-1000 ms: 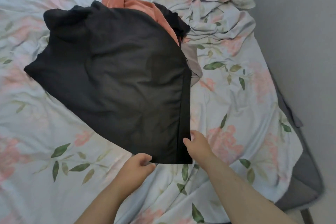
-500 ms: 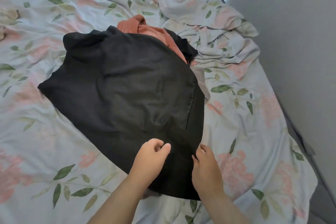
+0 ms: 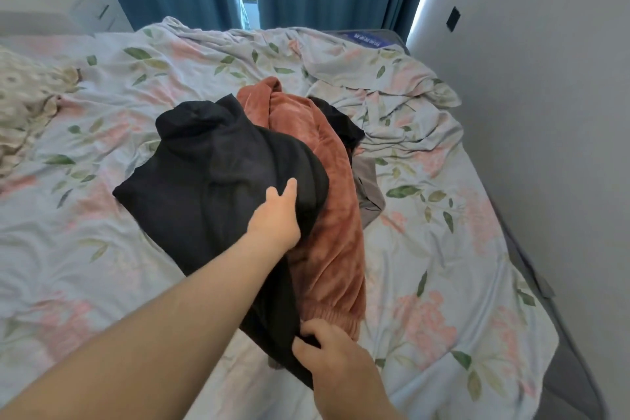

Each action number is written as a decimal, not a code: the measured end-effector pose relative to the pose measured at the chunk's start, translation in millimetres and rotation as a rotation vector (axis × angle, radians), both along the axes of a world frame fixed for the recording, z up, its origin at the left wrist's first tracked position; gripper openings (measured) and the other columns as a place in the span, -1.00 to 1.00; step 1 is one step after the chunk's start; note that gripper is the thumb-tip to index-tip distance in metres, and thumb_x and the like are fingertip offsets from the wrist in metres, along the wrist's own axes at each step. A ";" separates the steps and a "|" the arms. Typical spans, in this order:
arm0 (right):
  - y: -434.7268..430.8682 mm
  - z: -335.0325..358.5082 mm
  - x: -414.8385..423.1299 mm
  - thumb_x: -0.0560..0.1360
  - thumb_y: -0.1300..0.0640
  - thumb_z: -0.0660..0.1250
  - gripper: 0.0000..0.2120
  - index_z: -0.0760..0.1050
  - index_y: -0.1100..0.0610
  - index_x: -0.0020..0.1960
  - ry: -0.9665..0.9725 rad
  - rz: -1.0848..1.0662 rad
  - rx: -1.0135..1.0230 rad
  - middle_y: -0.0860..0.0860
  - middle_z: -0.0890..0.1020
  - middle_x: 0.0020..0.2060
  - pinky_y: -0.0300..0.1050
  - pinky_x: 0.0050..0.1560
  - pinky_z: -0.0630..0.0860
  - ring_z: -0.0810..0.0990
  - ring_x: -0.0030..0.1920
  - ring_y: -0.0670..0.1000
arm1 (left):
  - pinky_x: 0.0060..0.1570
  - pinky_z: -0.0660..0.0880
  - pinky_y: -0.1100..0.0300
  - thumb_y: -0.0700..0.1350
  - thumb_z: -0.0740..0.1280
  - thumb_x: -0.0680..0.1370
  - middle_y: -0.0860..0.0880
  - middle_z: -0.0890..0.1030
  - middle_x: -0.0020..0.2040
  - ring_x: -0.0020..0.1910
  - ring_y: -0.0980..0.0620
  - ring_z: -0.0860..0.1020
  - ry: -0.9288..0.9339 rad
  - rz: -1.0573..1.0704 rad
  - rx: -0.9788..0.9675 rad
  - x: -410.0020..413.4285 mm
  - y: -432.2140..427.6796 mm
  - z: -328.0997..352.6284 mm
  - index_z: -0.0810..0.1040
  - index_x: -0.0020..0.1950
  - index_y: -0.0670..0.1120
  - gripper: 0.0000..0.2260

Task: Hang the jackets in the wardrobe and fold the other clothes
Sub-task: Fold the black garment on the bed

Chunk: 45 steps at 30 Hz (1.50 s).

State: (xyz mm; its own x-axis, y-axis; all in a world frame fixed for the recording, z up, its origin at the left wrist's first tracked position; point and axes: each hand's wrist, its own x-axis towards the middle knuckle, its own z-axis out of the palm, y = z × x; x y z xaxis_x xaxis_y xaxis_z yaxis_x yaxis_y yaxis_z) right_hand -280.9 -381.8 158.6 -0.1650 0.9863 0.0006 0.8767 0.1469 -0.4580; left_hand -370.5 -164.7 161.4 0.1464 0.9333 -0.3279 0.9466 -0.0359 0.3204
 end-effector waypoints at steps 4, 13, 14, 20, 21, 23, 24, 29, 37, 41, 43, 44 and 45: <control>4.7 5.2 14.0 0.38 0.19 0.37 -0.81 0.71 0.08 -0.05 0.088 -0.063 0.079 -0.04 0.68 -0.12 -0.31 -0.15 0.52 0.62 -0.14 -0.09 | 0.09 0.51 -0.01 -0.29 0.21 0.41 -0.08 0.52 0.24 0.14 -0.16 0.53 -0.197 0.137 0.046 -54.6 11.7 25.6 0.28 0.48 0.06 -0.36; 26.1 93.2 13.1 0.35 0.32 0.33 -0.82 0.69 0.17 -0.18 0.175 -0.123 0.501 -0.04 0.71 -0.14 -0.01 0.07 0.43 0.57 -0.06 0.03 | 0.13 0.51 -0.13 -0.43 0.37 0.33 -0.13 0.31 0.54 0.38 -0.25 0.39 -0.018 -0.095 0.533 -158.1 -44.3 70.3 0.58 0.33 0.05 -0.36; 28.4 103.4 8.2 0.29 0.36 0.38 -0.81 0.70 0.16 -0.18 0.172 -0.072 0.527 -0.04 0.71 -0.14 0.02 0.14 0.43 0.56 -0.03 0.00 | 0.24 0.44 -0.23 -0.37 0.43 0.32 -0.17 0.29 0.55 0.43 -0.31 0.35 0.132 -0.257 0.531 -163.5 -55.9 67.7 0.58 0.34 0.06 -0.37; 23.4 156.7 -14.7 0.19 0.45 0.56 -0.67 0.70 0.19 -0.10 0.108 0.223 0.329 0.02 0.67 -0.21 0.00 -0.13 0.61 0.64 -0.22 0.08 | 0.51 -0.05 -0.20 0.01 0.16 0.52 -0.03 -0.05 0.64 0.61 -0.03 -0.14 0.403 -0.400 -0.117 -184.8 -107.3 46.9 0.44 0.42 0.09 -0.55; 21.7 163.2 -15.6 0.21 0.45 0.55 -0.68 0.70 0.20 -0.08 0.119 0.228 0.302 0.03 0.68 -0.20 -0.04 -0.22 0.59 0.64 -0.23 0.09 | 0.50 0.03 -0.15 0.06 0.12 0.53 -0.02 -0.01 0.63 0.60 -0.01 -0.08 0.392 -0.371 -0.171 -185.9 -111.8 45.3 0.49 0.37 0.03 -0.57; 17.2 176.7 -17.4 0.22 0.48 0.56 -0.66 0.70 0.20 -0.08 0.118 0.244 0.263 0.04 0.68 -0.19 -0.10 -0.25 0.56 0.64 -0.23 0.09 | 0.34 0.30 -0.02 0.22 0.11 0.58 -0.05 0.27 0.54 0.52 -0.02 0.22 0.315 -0.212 -0.257 -188.0 -117.7 42.0 0.55 0.25 -0.04 -0.54; 15.5 183.5 -17.8 0.19 0.49 0.57 -0.64 0.70 0.20 -0.08 0.108 0.258 0.236 0.03 0.69 -0.18 -0.10 -0.19 0.55 0.65 -0.22 0.08 | 0.13 0.43 0.08 0.30 0.15 0.57 -0.06 0.47 0.34 0.35 -0.03 0.43 0.228 -0.087 -0.299 -188.6 -120.3 39.4 0.56 0.14 -0.06 -0.53; 10.4 217.5 -25.0 0.40 0.43 0.37 -0.64 0.70 0.12 0.09 0.127 0.200 -0.017 -0.06 0.71 0.03 -0.50 0.11 0.37 0.59 0.07 -0.12 | -0.23 0.42 0.15 0.06 0.57 0.37 -0.08 0.48 0.01 -0.08 -0.04 0.50 -0.271 0.443 -0.447 -183.2 -132.2 34.6 0.26 0.19 -0.17 -0.37; -2.0 237.5 -32.4 0.34 0.29 0.41 -0.79 0.72 0.11 -0.08 0.065 0.202 0.163 -0.06 0.73 -0.19 -0.32 -0.07 0.44 0.58 -0.16 -0.11 | 0.14 0.42 0.11 -0.28 0.16 0.52 -0.19 0.20 0.56 0.40 -0.22 0.35 -0.352 0.420 -0.472 -185.7 -147.4 38.9 -0.09 0.62 0.13 -0.24; -7.8 244.5 -19.5 0.39 0.22 0.47 -0.85 0.72 0.02 -0.10 -0.005 0.037 0.309 -0.14 0.72 -0.21 -0.26 -0.20 0.44 0.62 -0.25 -0.03 | 0.06 0.56 -0.01 -0.36 0.00 0.52 -0.15 0.53 0.29 0.20 -0.21 0.54 -0.727 0.704 -0.477 -203.2 -157.8 70.8 0.50 0.36 0.02 -0.46; -11.3 249.9 -13.4 0.40 0.31 0.51 -0.74 0.72 -0.02 -0.05 0.050 -0.115 0.275 -0.16 0.72 -0.15 -0.29 -0.16 0.49 0.67 -0.17 -0.04 | -0.34 0.49 0.10 -0.41 0.01 0.40 -0.15 0.55 -0.17 -0.28 -0.15 0.51 -0.910 0.892 -0.498 -219.3 -166.9 97.7 0.51 -0.17 -0.17 -0.69; -11.8 251.0 -11.2 0.43 0.33 0.48 -0.70 0.71 -0.06 -0.04 0.112 -0.161 0.249 -0.20 0.71 -0.13 -0.28 -0.13 0.51 0.67 -0.14 -0.06 | -0.42 0.34 0.17 -0.40 0.06 0.35 -0.11 0.42 -0.31 -0.41 -0.08 0.38 -0.983 0.962 -0.467 -228.6 -171.7 110.9 0.33 -0.32 -0.16 -0.82; -12.3 254.0 -10.4 0.45 0.34 0.45 -0.67 0.69 -0.11 -0.04 0.191 -0.187 0.227 -0.25 0.69 -0.13 -0.22 -0.09 0.54 0.66 -0.13 -0.08 | -0.43 0.28 0.20 -0.37 0.14 0.35 -0.11 0.35 -0.36 -0.44 -0.05 0.33 -1.037 1.022 -0.412 -240.7 -176.7 122.1 0.27 -0.35 -0.12 -0.83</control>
State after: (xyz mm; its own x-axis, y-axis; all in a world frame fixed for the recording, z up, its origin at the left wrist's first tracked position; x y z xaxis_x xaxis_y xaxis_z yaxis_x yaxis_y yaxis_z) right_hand -291.3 -394.0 412.5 0.0431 0.9707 0.2364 0.7996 0.1084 -0.5907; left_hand -611.2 -341.3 283.4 -0.1658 0.6452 -0.7458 -0.1365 0.7339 0.6653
